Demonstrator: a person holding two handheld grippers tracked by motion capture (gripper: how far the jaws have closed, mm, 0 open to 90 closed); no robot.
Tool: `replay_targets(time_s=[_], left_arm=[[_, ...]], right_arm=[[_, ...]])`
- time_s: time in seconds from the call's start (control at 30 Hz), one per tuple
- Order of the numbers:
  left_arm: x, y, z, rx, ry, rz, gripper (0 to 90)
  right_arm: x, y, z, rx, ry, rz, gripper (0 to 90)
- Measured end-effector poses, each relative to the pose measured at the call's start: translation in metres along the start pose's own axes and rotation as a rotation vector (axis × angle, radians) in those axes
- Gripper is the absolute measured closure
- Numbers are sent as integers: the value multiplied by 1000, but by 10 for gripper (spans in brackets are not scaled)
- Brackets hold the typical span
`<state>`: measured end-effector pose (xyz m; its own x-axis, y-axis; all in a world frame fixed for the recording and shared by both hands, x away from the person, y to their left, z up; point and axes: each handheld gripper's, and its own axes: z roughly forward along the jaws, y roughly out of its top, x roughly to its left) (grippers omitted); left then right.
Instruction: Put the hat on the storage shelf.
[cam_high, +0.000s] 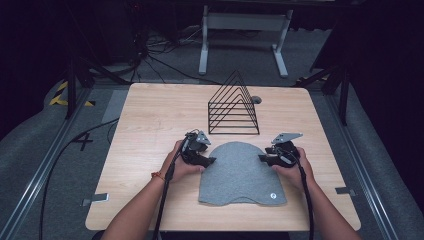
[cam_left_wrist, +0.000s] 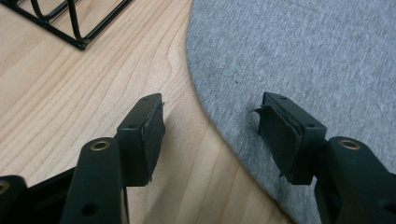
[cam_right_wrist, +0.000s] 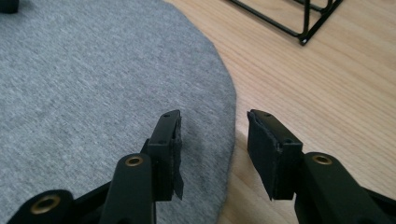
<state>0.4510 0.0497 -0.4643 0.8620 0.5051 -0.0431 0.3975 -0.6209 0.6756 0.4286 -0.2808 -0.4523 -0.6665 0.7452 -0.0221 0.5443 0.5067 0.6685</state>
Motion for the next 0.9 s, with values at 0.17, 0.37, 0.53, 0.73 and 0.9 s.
replay_targets(time_s=[0.17,0.37,0.53,0.73,0.9], left_arm=[[-5,-1,0,-9,-19,11,430],[-7,1,2,-22,-49,-11,637],[-3,0,1,-30,-77,-58,793],[-5,2,-1,-43,-62,-34,853],[-9,9,-14,-93,-49,-20,864]], right_arm=[[2,-1,2,-4,31,13,627],[7,0,1,5,63,23,803],[8,-1,1,4,69,35,851],[9,-1,-2,-7,75,24,857],[11,3,-17,-66,82,10,859]])
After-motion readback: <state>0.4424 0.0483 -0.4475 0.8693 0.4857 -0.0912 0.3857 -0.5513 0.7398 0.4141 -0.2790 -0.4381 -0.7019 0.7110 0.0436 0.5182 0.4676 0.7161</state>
